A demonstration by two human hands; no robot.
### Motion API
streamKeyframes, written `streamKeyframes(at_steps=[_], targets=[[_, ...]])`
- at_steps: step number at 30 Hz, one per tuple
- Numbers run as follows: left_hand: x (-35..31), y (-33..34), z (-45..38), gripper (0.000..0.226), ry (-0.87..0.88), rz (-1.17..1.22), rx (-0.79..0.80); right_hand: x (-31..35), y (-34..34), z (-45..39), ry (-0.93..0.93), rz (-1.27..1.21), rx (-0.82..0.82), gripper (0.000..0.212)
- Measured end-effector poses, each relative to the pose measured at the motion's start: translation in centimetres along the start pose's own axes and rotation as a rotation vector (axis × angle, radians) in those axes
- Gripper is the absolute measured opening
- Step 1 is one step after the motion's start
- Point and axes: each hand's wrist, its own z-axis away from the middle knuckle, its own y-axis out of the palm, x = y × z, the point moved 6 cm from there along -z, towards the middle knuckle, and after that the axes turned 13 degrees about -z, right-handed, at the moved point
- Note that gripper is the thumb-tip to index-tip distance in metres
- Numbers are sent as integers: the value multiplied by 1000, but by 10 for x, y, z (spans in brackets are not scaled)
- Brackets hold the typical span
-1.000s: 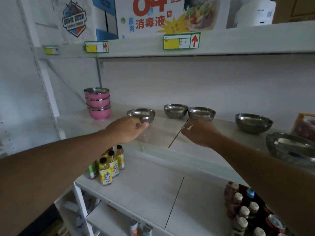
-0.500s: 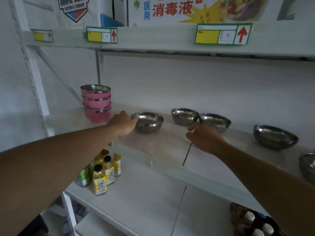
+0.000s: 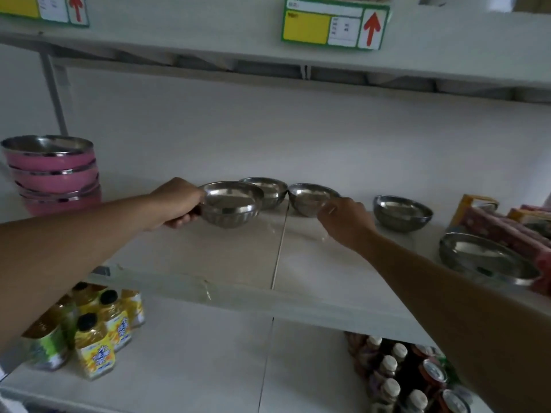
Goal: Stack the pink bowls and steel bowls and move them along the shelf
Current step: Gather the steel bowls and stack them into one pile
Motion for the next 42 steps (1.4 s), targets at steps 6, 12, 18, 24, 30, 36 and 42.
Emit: streamKeyframes(at_steps=[6,12,18,24,30,36,42], targets=[[-52,39,12,15,215,12,130,-54,-27,-27,220,-200,28,25],[-58,66,17,24,240,53,149,-70,-22,-62,290,-264,97,23],[-60,72,30,27,132,89,155,-77,-5,-105,378,-354,118,38],[-64,80,39,32,64,46,136,-76,23,-137,405,-444,184,25],[-73,87,54,20,71,33,138,-86,23,-127,498,-687,172,17],[-89,108,62,29,133,58,227,-84,-47,-86,427,-828,5,11],[-117,138,76,13,229,24,382,-59,-129,-19,464,-772,-109,12]])
